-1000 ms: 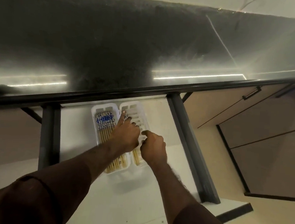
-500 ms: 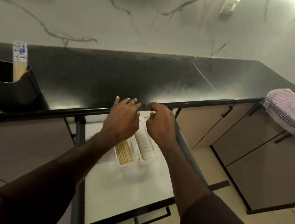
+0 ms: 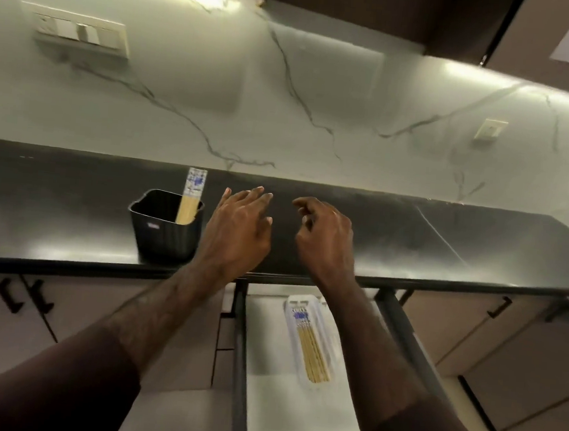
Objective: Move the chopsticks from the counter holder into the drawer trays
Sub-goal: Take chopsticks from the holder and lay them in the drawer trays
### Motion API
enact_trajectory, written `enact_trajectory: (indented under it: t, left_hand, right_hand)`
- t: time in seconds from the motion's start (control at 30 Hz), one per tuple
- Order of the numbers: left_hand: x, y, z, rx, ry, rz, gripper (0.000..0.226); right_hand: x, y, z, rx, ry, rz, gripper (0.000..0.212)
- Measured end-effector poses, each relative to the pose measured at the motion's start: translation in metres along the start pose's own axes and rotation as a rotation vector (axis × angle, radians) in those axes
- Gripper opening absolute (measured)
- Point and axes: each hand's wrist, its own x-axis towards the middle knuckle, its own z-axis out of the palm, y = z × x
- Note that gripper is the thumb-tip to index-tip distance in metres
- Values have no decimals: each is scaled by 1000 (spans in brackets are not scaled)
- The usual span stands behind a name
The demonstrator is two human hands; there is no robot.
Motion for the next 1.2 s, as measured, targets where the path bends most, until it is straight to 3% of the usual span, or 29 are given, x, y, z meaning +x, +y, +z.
enact_trajectory:
  t: [0.27,0.47,0.87,1.2]
  left_hand:
    - [17,-141,-63,-4,-34,-8,49]
    - [40,-204,-87,-42,-58,12,43]
    - [92,-275,-31,-65,-225,-72,54]
    - [147,-297,33,-255,-316,-276,53]
  right_hand:
    - [32,-100,104,38,-29,16,35]
    - [55,-143,159,66,-68,64,31]
    - [100,-113,262,84,-198,223,33]
    - [133,-72,312,98,-310,261,25]
